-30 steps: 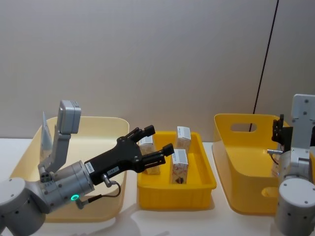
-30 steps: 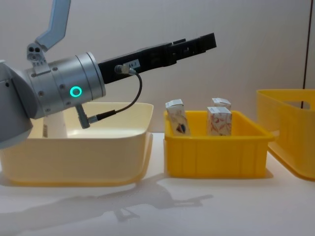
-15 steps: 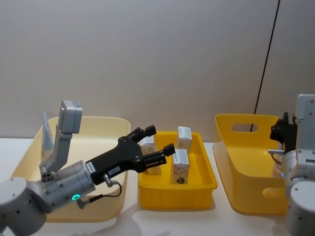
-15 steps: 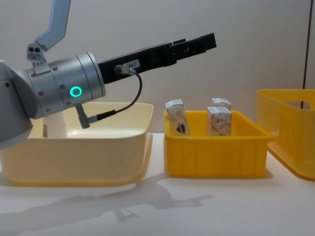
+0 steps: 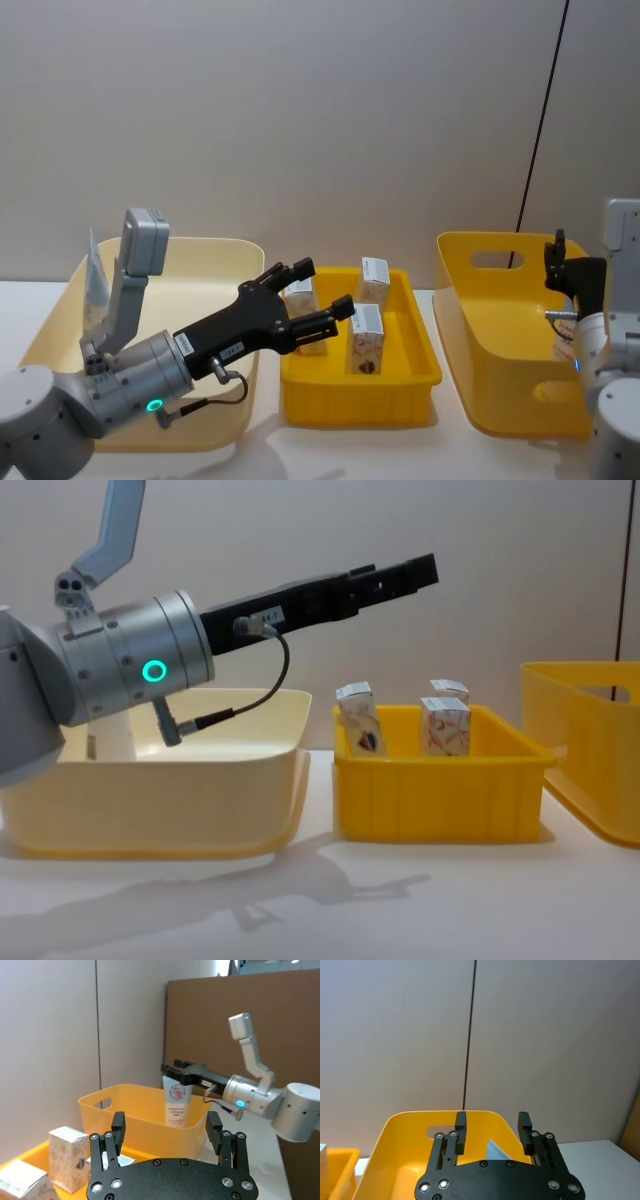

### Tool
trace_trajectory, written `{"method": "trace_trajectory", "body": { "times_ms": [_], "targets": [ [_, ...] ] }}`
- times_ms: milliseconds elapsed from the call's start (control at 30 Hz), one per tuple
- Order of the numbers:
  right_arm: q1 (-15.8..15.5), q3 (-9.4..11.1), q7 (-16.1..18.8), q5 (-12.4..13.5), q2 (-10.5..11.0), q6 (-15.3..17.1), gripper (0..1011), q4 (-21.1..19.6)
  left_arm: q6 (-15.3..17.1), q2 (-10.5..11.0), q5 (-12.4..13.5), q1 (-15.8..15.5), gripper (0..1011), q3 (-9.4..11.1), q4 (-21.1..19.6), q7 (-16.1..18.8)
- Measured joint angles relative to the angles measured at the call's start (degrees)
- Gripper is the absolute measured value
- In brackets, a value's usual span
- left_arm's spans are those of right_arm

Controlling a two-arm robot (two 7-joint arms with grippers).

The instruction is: Bimanual collaborative sorting of washing and personal care products

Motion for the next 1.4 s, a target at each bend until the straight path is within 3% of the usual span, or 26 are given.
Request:
{"method": "trace_trajectory", "body": {
  "times_ms": [367, 467, 1400],
  "targets": [
    [-5.8, -2.82, 3.83, 5.31, 3.64, -1.45, 947, -4.93, 0.58, 1.38, 4.15, 3.48, 1000, 0.04, -4.16, 7.33],
    [-7.45, -3.6, 4.92, 6.8, 4.67, -1.81, 1002, -6.33, 0.77, 1.82, 5.47, 4.6, 1000, 0.06, -5.46, 9.75],
    [-22.29, -10.61, 14.71, 20.39, 14.04, -5.37, 1002, -19.07, 2.34, 5.72, 17.25, 14.66, 1000, 0.18, -17.5, 31.0]
  ]
}}
